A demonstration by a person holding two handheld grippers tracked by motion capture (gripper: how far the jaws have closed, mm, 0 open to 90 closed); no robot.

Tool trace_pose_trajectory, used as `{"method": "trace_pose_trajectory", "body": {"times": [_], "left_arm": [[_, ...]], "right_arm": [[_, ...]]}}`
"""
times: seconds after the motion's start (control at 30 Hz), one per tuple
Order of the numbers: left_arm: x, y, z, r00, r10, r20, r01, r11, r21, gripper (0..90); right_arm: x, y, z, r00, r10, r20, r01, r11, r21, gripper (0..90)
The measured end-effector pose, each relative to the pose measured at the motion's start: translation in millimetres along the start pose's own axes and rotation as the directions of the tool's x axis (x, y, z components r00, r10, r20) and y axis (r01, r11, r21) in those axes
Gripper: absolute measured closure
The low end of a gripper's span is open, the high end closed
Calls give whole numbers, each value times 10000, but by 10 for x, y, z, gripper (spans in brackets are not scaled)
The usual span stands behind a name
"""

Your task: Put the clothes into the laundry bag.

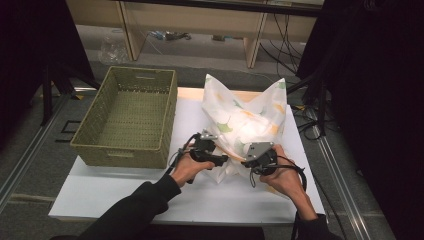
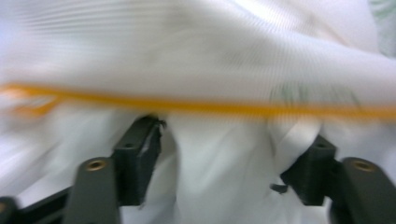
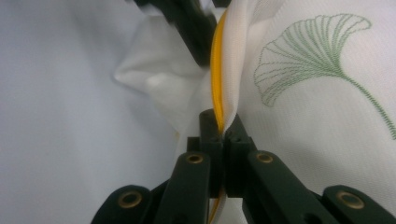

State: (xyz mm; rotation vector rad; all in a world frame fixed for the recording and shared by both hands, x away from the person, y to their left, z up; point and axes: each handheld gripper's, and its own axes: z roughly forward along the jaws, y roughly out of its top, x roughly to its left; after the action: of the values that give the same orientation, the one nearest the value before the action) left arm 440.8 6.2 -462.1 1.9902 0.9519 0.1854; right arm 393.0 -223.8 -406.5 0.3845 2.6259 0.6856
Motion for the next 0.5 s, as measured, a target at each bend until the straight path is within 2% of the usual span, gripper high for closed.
{"method": "trace_pose_trajectory", "body": {"times": [0.1,0.17,0.23,0.27,0.33,0.37,0.4,0.43,0.47,0.5], "left_arm": [[98,-26,-250,9995,-262,-179,258,9994,-229,284],[151,-14,-386,9994,-135,-317,126,9994,-307,284],[201,22,-448,9977,-173,-653,151,9993,-336,285],[222,38,-451,9965,-171,-820,139,9991,-402,291],[277,56,-415,9930,31,-1177,-55,9998,-201,337],[305,60,-372,9884,223,-1500,-207,9997,122,350],[334,59,-315,9798,588,-1910,-497,9974,522,376],[353,57,-242,9707,808,-2265,-647,9949,777,402],[375,50,-152,9658,698,-2498,-483,9946,915,416],[379,49,-97,9646,529,-2585,-293,9951,944,420]], "right_arm": [[-13,-5,25,10000,39,7,-39,9999,98,899],[-15,-9,39,9995,242,182,-246,9994,235,899],[-9,-17,56,9996,284,70,-285,9993,222,899],[-28,-17,67,10000,32,37,-33,9999,156,899],[-45,-18,72,10000,-30,52,29,9998,192,899],[-32,-23,68,9997,239,80,-242,9993,288,899],[-32,-33,70,9996,237,128,-241,9991,337,899],[-51,-42,77,9999,-9,117,5,9995,301,899],[-60,-51,73,9999,20,131,-25,9993,368,899],[-60,-64,66,9994,309,177,-316,9988,386,899]]}}
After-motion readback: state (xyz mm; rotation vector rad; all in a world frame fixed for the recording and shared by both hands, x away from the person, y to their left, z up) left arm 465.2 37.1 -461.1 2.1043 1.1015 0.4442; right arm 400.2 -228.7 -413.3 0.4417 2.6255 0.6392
